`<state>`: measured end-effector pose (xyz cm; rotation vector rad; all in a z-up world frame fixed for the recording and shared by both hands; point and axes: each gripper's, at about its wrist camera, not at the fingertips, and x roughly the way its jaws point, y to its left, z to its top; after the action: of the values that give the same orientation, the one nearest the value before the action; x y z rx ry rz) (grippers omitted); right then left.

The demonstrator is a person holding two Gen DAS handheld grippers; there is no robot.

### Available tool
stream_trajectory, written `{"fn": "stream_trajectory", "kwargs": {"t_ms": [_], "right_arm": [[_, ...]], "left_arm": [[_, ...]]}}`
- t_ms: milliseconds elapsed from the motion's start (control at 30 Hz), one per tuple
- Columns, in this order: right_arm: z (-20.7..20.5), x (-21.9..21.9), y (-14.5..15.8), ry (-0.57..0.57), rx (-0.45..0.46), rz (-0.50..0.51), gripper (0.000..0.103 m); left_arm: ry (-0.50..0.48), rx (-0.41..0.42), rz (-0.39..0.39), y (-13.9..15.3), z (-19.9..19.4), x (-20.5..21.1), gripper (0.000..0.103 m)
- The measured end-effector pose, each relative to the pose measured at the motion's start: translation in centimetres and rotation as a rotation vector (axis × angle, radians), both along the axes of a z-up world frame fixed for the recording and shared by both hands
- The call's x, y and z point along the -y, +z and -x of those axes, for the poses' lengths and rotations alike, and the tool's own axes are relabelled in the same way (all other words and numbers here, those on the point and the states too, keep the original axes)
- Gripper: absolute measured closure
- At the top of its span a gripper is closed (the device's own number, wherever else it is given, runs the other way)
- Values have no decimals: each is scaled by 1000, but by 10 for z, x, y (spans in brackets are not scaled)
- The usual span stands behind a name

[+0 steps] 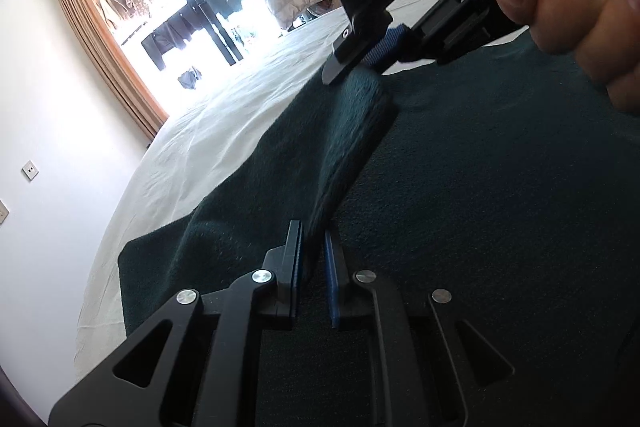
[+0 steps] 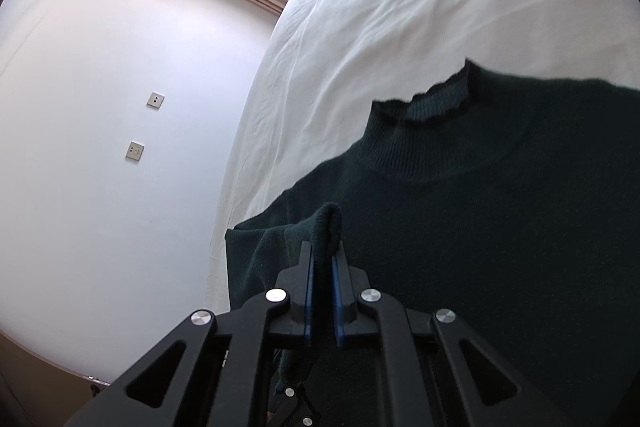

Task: Fold small clothes
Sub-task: 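Carry the sleeve across the sweater body with the left tool and release, then press and smooth the folded sleeve flat with the left tool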

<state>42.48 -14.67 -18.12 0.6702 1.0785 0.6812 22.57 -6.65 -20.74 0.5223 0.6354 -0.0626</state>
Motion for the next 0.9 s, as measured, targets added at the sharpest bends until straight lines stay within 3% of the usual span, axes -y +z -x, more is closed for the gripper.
{"fn": "stream_trajectory", "kwargs": {"t_ms": [233,400,600,767,900], "right_arm": [[-18,56,2,-110,18,62,95],[-25,86,-13,-176,-13,95,95],[-21,108,-32,-233,-53,102,95],[-16,105,-38,-225,-72,134,95],[-9,103,-32,-216,-71,152,95]], "left_arm": [[-26,-3,105,15,0,-7,93],[10,41,215,33,3,-39,93],[195,86,338,53,-21,-116,93],[363,19,420,44,-57,-183,93],[391,-51,448,34,-81,-214,93]]}}
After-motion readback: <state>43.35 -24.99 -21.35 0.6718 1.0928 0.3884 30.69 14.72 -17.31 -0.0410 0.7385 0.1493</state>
